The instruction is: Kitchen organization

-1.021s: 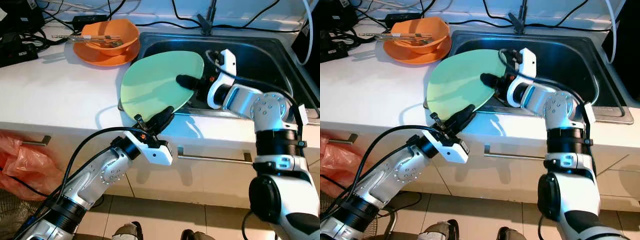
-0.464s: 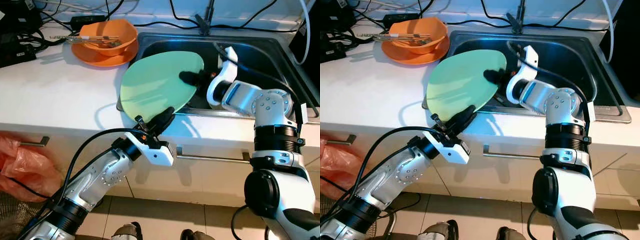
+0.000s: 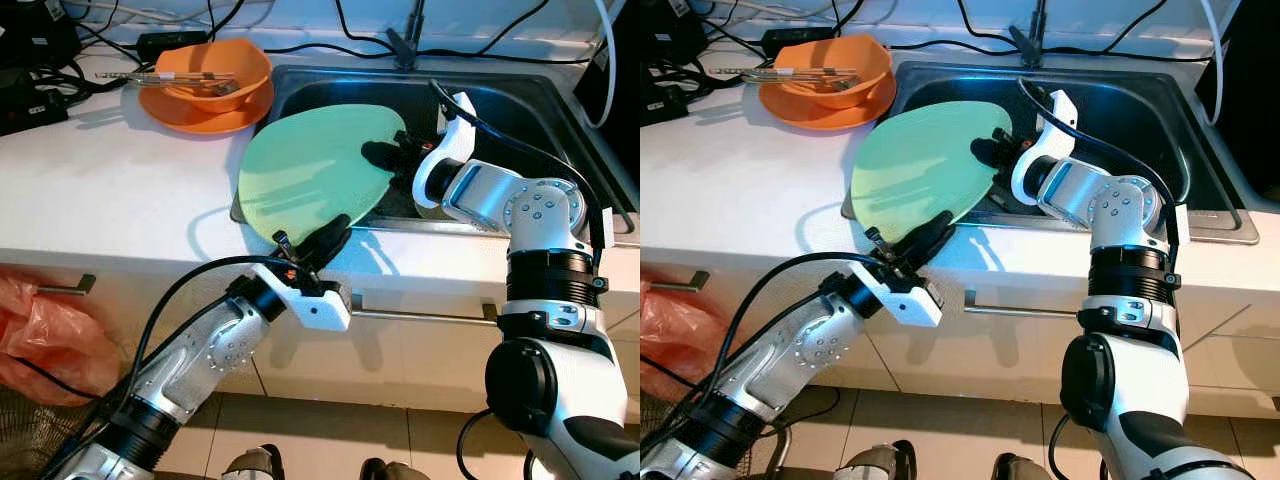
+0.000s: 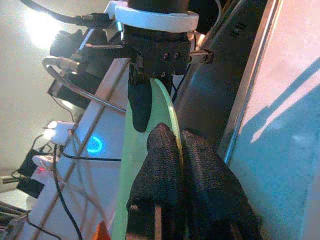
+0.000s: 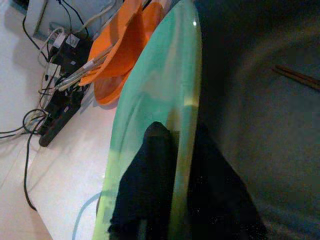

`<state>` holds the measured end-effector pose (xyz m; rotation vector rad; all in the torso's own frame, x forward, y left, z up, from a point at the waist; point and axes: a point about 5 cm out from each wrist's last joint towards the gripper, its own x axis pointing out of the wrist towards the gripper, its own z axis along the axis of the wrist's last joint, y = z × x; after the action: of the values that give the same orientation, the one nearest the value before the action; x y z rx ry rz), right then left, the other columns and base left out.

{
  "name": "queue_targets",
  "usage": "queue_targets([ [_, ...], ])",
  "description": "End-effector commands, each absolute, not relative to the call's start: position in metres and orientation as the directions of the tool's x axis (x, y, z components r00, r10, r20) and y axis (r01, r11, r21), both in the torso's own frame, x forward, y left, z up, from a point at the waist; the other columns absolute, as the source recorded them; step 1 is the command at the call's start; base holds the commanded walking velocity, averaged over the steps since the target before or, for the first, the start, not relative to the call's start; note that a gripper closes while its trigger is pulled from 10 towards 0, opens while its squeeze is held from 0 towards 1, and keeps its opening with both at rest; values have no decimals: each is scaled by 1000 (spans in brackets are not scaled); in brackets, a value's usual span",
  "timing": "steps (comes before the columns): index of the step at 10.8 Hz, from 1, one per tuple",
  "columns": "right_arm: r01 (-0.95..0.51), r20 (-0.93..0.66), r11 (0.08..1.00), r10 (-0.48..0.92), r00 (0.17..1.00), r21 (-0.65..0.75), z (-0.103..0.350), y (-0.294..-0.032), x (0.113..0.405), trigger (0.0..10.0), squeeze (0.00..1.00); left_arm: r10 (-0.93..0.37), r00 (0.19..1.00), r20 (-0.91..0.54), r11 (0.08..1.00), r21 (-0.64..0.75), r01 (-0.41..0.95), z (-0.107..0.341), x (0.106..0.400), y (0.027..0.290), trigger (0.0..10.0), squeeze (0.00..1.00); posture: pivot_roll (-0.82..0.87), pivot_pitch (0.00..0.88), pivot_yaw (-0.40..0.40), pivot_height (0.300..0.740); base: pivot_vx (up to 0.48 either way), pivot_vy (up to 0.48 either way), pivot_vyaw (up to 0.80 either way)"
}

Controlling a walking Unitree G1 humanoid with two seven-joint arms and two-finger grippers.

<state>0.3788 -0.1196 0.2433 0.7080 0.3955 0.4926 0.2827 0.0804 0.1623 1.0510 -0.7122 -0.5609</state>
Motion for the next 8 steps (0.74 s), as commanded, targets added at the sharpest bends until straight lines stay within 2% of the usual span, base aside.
queue_targets([
  [1, -219, -236, 689, 502, 832, 691, 233, -126, 380, 0, 0, -734, 563, 379, 476, 879, 29, 189, 276, 70, 1176, 0, 62, 141, -23, 740, 0, 0, 0],
  [2, -218, -237, 691, 499, 833, 690, 232, -126, 380, 0, 0, -738, 558, 380, 483, 874, 44, 189, 275, 69, 3725, 0, 62, 141, -23, 740, 0, 0, 0],
  [3, -214, -239, 693, 496, 835, 689, 232, -127, 380, 0, 0, -738, 554, 385, 496, 867, 58, 191, 274, 69, 9451, 0, 60, 142, -24, 740, 0, 0, 0],
  [4, -212, -239, 694, 493, 836, 688, 231, -127, 380, 0, 0, -746, 549, 377, 506, 857, 99, 191, 274, 67, 10000, 141, 61, 143, -23, 740, 0, 0, 0],
  [5, -212, -239, 695, 492, 837, 687, 231, -127, 380, 0, 0, -755, 536, 377, 525, 837, 151, 191, 272, 64, 10000, 737, 61, 142, -22, 740, 0, 0, 0],
  [6, -213, -238, 696, 491, 838, 685, 231, -127, 380, 0, 0, -757, 528, 385, 537, 827, 168, 193, 271, 63, 10000, 1000, 61, 141, -20, 740, 0, 0, 0],
  [8, -209, -232, 702, 478, 848, 681, 230, -129, 381, 0, 0, -755, 517, 404, 553, 815, 170, 200, 271, 63, 10000, 1000, 62, 140, -21, 740, 0, 0, 0],
])
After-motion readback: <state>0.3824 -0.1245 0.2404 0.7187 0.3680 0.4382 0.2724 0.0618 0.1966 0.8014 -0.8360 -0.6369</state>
